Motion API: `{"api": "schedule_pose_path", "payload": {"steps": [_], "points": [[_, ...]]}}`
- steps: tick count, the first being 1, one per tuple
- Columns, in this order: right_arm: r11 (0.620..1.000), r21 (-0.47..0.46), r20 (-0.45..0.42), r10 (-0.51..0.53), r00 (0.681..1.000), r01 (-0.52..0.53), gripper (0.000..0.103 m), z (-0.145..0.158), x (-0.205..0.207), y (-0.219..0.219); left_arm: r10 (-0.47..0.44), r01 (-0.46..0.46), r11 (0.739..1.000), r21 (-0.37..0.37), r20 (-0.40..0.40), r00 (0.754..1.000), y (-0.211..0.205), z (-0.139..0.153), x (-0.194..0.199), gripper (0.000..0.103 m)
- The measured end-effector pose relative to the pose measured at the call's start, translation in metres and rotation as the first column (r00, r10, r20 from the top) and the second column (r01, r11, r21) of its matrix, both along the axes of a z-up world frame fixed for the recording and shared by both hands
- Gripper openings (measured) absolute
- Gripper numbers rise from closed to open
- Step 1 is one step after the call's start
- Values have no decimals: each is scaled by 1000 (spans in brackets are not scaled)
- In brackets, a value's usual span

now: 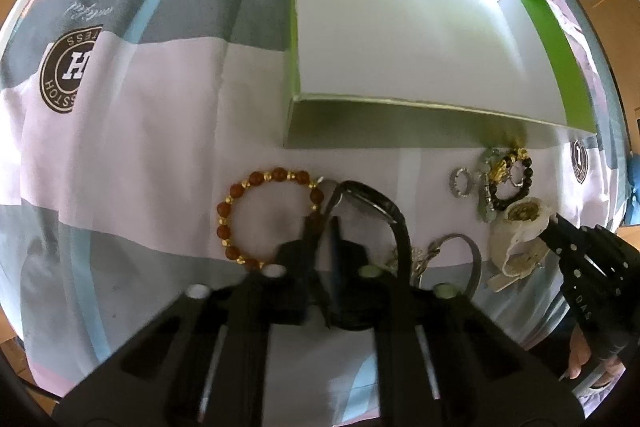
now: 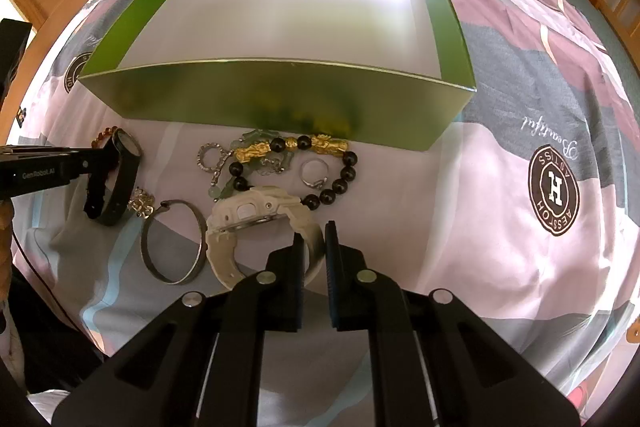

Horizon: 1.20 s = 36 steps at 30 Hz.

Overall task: Organize jewelry
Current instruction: 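Close the right tool on the white watch while the left tool closes on the black watch, then carry both watches into the box and open both tools to release them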

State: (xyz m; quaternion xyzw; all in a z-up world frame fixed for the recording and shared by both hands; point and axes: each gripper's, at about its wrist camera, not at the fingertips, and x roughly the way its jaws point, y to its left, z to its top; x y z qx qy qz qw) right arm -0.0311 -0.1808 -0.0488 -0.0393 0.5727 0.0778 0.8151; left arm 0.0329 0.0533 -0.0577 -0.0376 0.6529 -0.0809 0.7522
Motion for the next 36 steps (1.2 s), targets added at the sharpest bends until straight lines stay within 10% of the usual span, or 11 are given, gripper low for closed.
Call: {"api": "schedule_pose_path", "payload": {"steps": [16, 24, 31, 36], "points": [[966, 250, 184, 18, 983, -64, 9, 60, -13, -18, -32, 84, 979, -184, 266, 964, 0, 81, -10, 3], [992, 125, 248, -24, 968, -7, 9, 102, 42, -3, -4, 67, 984, -165, 354, 935, -14, 120, 15, 3], [987, 152, 246, -91, 965, 54, 10, 50, 76, -14, 11, 24, 996, -87, 391, 920, -30, 95, 42, 3], [990, 127, 203, -94, 975, 69, 9, 29, 89, -8, 28, -9, 998, -62, 303, 952, -22, 54, 62, 3]]}}
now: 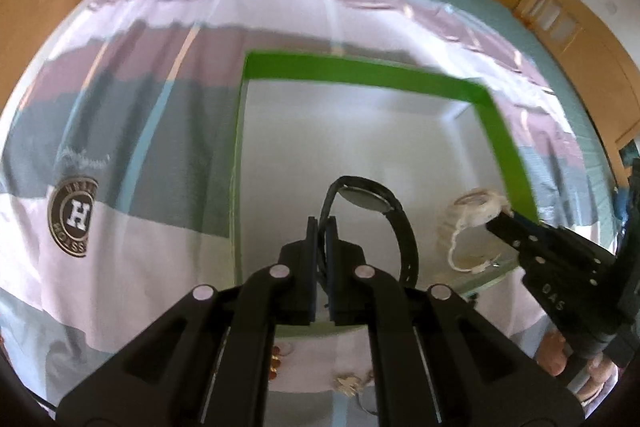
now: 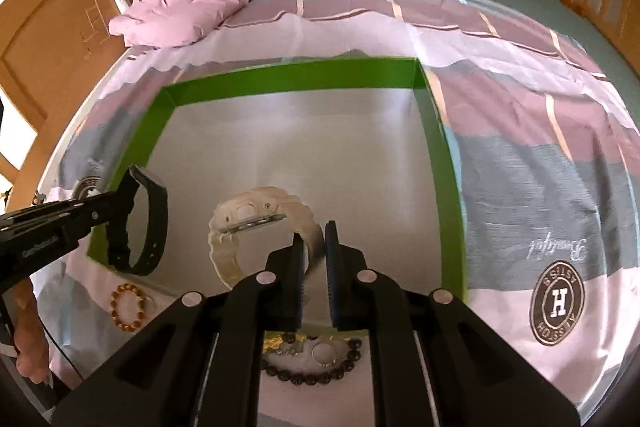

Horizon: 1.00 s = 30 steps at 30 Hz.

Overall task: Organize jewelry
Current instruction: 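Carry both watches into the box and open both tools to release them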

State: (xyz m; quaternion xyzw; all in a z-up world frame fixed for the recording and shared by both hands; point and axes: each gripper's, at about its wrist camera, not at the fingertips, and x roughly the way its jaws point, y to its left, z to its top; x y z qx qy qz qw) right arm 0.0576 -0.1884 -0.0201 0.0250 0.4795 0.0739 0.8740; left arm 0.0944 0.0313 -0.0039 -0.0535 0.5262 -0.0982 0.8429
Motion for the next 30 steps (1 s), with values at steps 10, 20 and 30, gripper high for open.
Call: {"api": "schedule_pose_path", "payload": {"steps": [10, 20, 30], "points": [[1000, 19, 25, 5, 1000, -5, 25, 13, -9, -3, 5, -5, 1000, 31, -1, 1000, 0, -9, 3, 7], [995, 24, -3, 97, 995, -97, 30, 40, -44, -3, -45, 45, 998, 47, 7, 999, 8, 27, -38, 30], [979, -116, -180, 144, 973, -166, 43, -16, -56, 21, -200, 207, 970, 131, -61, 978, -28, -5, -76, 40]]}}
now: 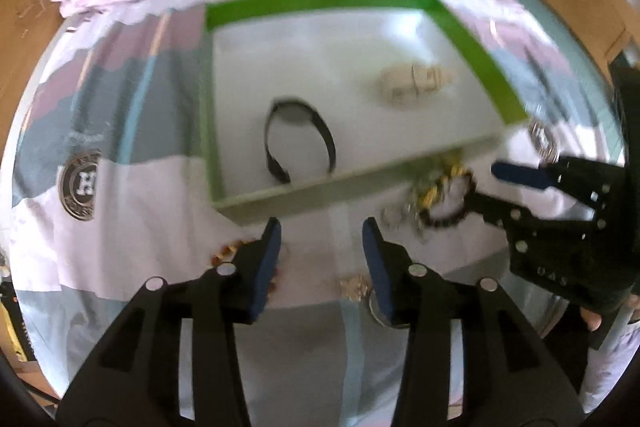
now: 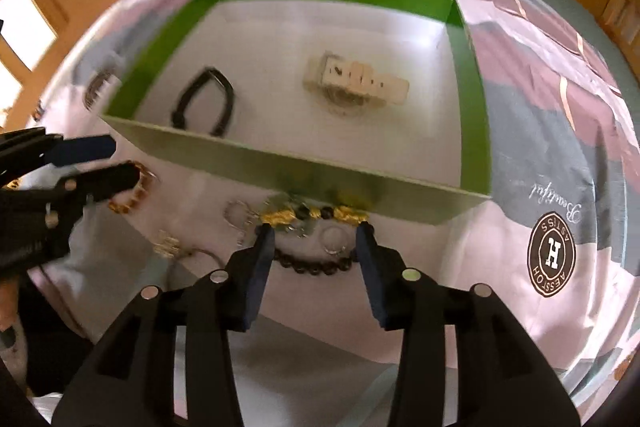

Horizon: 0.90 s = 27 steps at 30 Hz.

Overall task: Organize jewelry
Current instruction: 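Carry both watches into the box and open both tools to release them, then withdraw both open tools from the box back toward the remaining jewelry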

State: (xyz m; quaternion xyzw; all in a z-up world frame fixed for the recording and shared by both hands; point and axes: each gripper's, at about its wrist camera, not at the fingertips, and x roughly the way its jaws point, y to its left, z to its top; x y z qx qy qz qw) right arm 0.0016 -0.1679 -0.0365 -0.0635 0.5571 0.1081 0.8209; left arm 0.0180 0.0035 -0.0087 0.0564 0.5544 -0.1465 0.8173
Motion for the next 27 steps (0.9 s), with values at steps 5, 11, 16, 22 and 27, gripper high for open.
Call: {"api": "schedule_pose_path", "payload": {"steps": [5, 11, 16, 22, 27], "points": [[1000, 0, -9, -21, 1000, 21, 43, -3, 0, -3, 13, -13, 1000, 13, -64, 998, 1, -15, 4, 38], [999, -33, -45, -32, 998, 31, 43, -17, 4, -3, 45, -46, 999, -1, -110, 993, 12, -22, 10, 39], [998, -34, -69, -50, 996, 48, 43, -24, 6, -5, 27, -28, 1000, 0, -129, 991, 11, -27, 9, 39], [997, -65, -53, -42, 998, 38, 43, -21, 6, -6, -10, 8, 1000, -13, -163, 987, 1, -33, 2, 38], [996, -58, -80, -75, 994, 71, 43, -22, 10, -13, -62, 64, 998, 4, -185, 981, -14, -44, -6, 39]]}}
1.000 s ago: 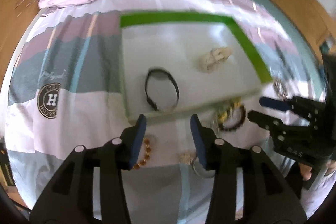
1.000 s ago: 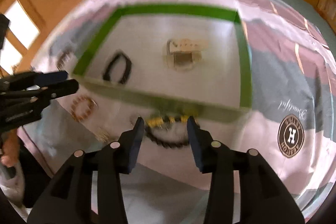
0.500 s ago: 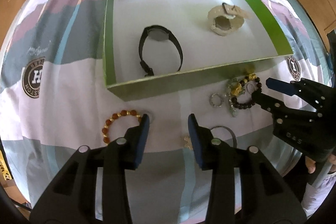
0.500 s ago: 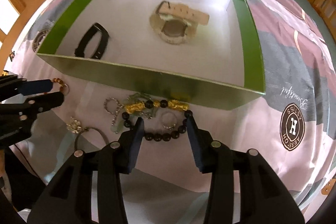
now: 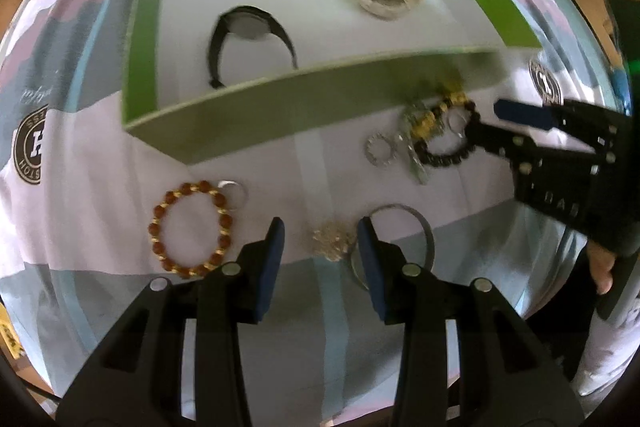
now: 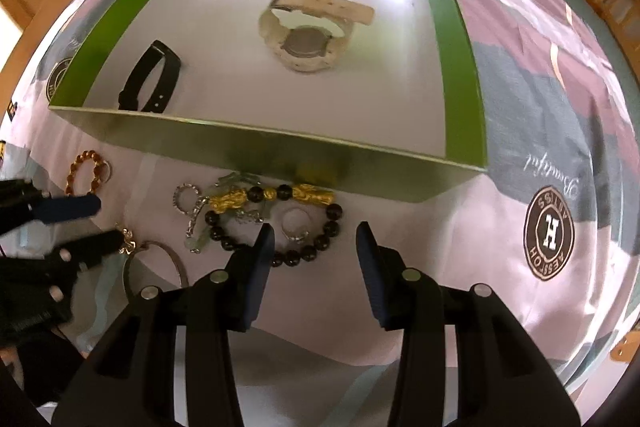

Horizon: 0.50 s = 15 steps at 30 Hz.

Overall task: Organize jewelry
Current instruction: 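Withdraw both open tools from the box back toward the remaining jewelry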

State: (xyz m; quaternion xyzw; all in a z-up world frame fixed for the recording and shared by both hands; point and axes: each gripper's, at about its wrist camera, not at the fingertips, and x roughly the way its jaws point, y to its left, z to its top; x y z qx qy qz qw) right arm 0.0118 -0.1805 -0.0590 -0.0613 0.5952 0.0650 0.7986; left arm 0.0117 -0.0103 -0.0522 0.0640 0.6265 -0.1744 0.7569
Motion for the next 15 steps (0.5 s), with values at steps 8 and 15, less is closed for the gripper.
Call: {"api": "schedule_pose_path", "payload": {"steps": [8, 15], "points": [[998, -41, -16, 37, 999, -38, 43, -8, -5, 12, -52, 51, 994, 100, 10, 999, -15, -13, -7, 42], [999, -33, -15, 23, 1000, -24, 43, -8, -17, 12, 22, -25, 994, 110, 30, 999, 1, -7, 3, 39]]}}
